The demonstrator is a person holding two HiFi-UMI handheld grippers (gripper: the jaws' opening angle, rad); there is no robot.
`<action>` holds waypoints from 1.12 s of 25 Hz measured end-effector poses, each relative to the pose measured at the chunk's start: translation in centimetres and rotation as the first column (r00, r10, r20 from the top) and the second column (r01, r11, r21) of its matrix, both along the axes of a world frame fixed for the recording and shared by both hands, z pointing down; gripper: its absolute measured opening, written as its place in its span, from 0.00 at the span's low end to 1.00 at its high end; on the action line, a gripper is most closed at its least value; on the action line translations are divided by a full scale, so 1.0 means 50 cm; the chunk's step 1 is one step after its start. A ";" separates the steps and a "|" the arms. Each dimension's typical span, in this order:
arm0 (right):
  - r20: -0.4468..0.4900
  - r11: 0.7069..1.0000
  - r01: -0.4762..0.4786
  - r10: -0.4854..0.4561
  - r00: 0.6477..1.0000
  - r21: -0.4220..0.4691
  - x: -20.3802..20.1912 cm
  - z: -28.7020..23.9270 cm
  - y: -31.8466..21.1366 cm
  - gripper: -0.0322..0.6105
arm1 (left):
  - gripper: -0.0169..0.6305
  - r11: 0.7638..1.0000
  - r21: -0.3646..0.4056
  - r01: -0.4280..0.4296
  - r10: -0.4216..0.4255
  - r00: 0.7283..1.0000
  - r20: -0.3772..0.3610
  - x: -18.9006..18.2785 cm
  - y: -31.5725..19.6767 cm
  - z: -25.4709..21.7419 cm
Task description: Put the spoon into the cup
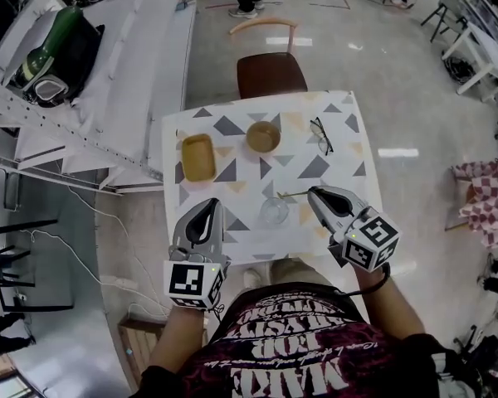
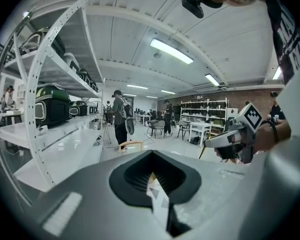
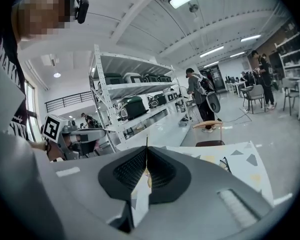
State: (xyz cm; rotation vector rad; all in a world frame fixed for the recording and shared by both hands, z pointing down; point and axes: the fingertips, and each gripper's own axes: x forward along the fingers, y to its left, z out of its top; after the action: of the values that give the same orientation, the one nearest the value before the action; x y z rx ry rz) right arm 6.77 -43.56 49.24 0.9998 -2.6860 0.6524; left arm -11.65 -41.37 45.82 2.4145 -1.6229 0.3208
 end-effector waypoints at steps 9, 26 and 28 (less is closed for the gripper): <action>-0.032 0.990 0.020 -0.025 0.999 -0.137 0.013 0.138 0.005 0.11 | 0.03 0.999 -0.026 0.036 -0.035 0.999 0.021 0.005 0.010 0.023; -0.079 0.960 -0.071 0.052 0.995 -0.270 0.006 0.324 0.021 0.11 | 0.03 0.997 -0.051 0.064 -0.060 0.996 0.072 -0.022 0.091 0.019; -0.103 0.960 -0.078 0.052 0.993 -0.269 -0.001 0.338 0.029 0.11 | 0.03 0.998 -0.046 0.054 -0.050 0.996 0.077 -0.021 0.099 0.012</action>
State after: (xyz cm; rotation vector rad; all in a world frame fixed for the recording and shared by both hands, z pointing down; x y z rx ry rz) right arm 6.75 -42.11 66.12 1.0191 -2.4064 0.9332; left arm -12.72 -36.43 46.44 2.3475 -1.6866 0.4416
